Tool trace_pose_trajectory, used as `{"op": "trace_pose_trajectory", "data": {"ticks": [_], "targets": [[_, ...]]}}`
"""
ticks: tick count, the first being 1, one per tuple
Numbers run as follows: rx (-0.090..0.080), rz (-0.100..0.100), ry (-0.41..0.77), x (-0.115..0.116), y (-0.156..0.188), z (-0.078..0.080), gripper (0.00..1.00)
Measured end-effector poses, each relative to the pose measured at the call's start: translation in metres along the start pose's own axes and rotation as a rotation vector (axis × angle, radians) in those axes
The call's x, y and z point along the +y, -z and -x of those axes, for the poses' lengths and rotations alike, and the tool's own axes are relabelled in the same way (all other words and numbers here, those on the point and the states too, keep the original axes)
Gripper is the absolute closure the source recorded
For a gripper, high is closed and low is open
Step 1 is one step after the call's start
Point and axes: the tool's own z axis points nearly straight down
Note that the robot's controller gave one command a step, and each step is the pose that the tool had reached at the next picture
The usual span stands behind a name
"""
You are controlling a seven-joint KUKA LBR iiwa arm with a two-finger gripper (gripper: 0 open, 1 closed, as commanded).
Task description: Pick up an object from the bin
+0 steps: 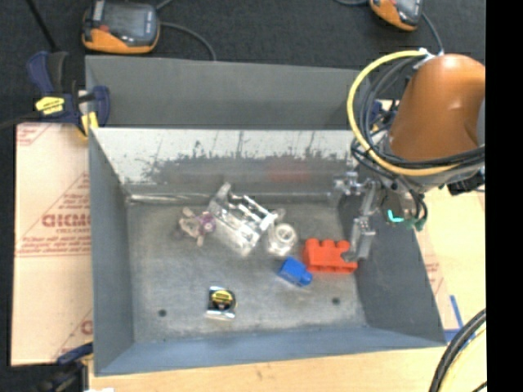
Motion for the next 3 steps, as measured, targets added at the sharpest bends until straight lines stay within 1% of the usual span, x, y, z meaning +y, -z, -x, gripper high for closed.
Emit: {"op": "trace_pose_trajectory", "data": {"ticks": [1, 2, 3], "targets": [[-0.011, -0.001, 0.179, -0.011, -0.173, -0.052, 0.0], [-0.016, 0.002, 0.174, 0.066, -0.161, 0.022, 0.0], [-0.008, 0.0, 0.17, 0.061, -0.163, 0.018, 1.0]]}}
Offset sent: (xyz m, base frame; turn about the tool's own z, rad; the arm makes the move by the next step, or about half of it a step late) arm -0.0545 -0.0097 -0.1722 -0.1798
